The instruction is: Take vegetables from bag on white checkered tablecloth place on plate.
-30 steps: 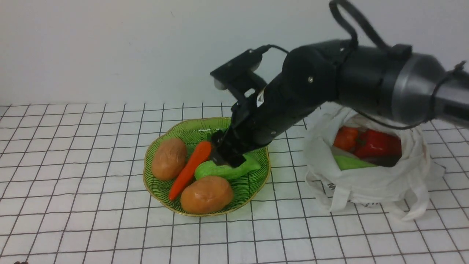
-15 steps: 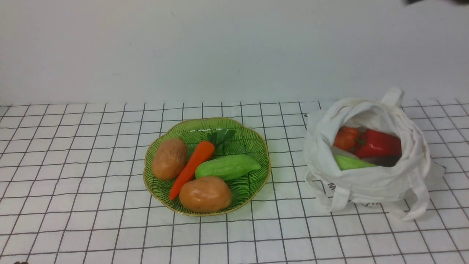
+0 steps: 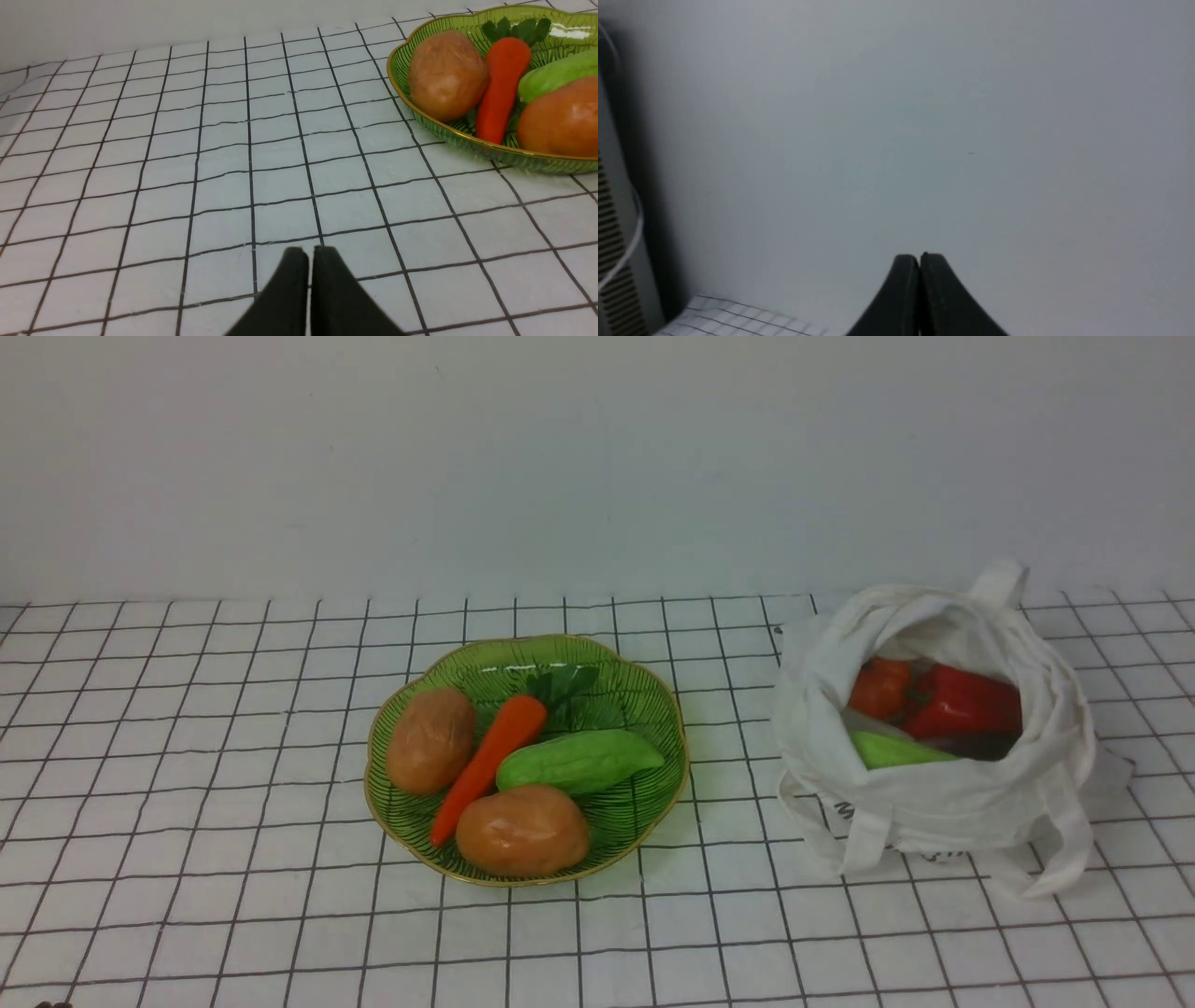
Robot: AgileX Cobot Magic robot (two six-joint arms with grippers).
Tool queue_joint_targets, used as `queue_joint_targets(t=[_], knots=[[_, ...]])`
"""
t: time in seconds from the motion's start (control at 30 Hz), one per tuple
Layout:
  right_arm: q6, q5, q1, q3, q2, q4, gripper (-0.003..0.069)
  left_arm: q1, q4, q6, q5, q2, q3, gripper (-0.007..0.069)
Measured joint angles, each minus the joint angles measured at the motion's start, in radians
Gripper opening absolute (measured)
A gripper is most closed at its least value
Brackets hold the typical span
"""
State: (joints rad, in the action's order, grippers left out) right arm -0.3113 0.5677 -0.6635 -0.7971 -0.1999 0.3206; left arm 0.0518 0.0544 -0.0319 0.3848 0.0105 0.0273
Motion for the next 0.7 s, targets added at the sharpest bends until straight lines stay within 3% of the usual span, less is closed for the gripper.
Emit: queue_joint_targets(t=[0.1,0.27,0.7], knots=[[-0.036,-0.116,0.000,0.186,0.114,-0.005,-0.0014,0.000,0.000,0.000,0.000,0.000,0.000,-0.0008],[-0.081,-0.154,0.000,0.313,0.156,-0.008,-0.0014,0.000,0.000,0.000,0.000,0.000,0.000,-0.0008],[-0.100,-0.171,0.000,0.378,0.156,-0.012,-0.0014,0.000,0.000,0.000,0.000,0.000,0.000,-0.0008]])
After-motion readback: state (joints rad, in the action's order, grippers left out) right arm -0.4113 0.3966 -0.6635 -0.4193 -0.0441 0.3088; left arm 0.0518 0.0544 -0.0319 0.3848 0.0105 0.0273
